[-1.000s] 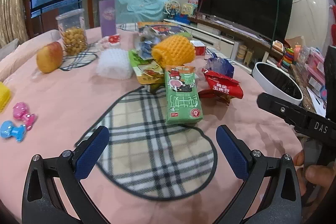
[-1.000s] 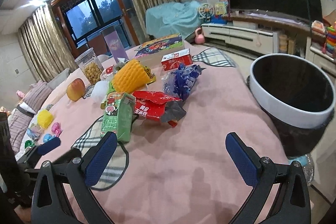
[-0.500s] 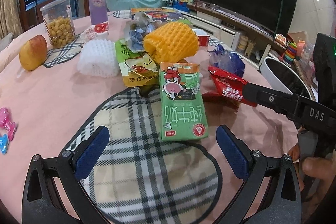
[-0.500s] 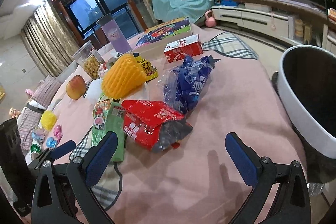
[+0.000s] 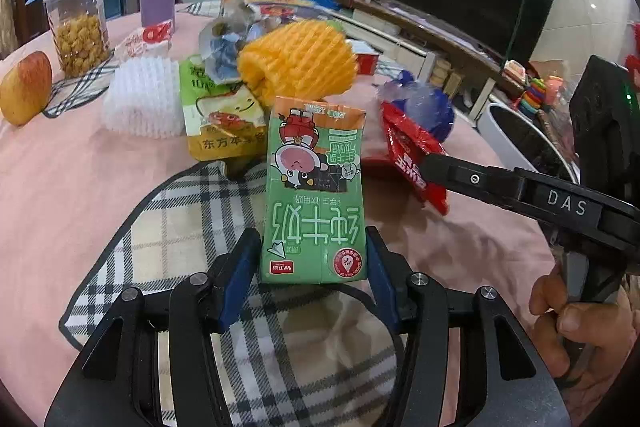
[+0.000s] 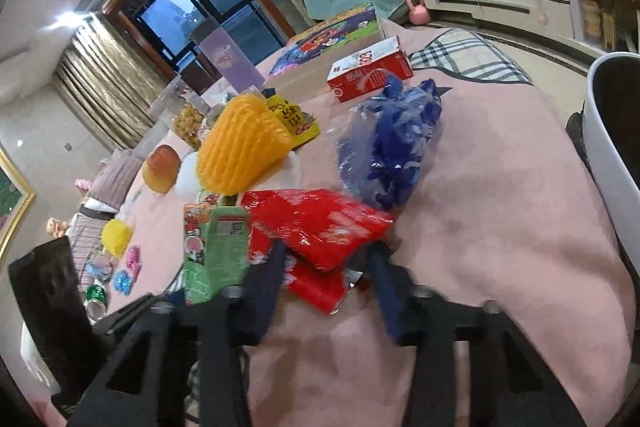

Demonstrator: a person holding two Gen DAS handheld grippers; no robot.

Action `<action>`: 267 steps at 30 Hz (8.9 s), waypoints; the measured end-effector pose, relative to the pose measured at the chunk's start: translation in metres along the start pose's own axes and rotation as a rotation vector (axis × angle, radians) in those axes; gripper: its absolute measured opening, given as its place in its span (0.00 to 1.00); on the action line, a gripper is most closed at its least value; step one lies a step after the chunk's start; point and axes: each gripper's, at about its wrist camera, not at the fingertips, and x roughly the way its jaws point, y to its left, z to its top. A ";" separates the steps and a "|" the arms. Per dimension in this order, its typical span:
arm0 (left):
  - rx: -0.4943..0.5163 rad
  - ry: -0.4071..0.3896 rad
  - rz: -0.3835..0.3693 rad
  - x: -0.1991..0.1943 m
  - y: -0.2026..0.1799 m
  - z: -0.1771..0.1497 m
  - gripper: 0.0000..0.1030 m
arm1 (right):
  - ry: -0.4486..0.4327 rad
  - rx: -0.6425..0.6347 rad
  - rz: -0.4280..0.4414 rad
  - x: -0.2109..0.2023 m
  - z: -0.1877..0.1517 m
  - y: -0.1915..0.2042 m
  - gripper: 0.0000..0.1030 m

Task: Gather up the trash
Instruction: 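Grasp the green milk carton with the left tool while the right tool grasps the red snack bag, then carry the carton and red bag over the bin and open both tools, then grasp the fruit pouch with the left tool while the right tool grasps the blue plastic bag, then carry the pouch and blue bag over the bin and open both tools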

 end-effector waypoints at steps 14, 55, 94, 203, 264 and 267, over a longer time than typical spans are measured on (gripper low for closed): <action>0.068 -0.040 -0.078 -0.026 -0.031 -0.008 0.50 | -0.084 0.047 0.009 -0.056 -0.023 -0.004 0.01; 0.361 0.022 -0.243 0.033 -0.209 0.058 0.50 | -0.240 0.219 -0.194 -0.154 0.011 -0.143 0.01; 0.243 0.061 -0.158 0.047 -0.168 0.049 0.69 | -0.240 0.218 -0.248 -0.149 0.017 -0.138 0.73; -0.023 -0.006 0.002 -0.029 0.000 -0.017 0.50 | -0.139 0.062 -0.162 -0.064 -0.030 -0.006 0.37; 0.277 0.049 -0.322 0.040 -0.199 0.056 0.38 | -0.251 0.219 -0.317 -0.154 0.003 -0.132 0.37; 0.279 0.051 -0.324 0.044 -0.203 0.060 0.38 | -0.249 0.225 -0.312 -0.154 0.008 -0.139 0.37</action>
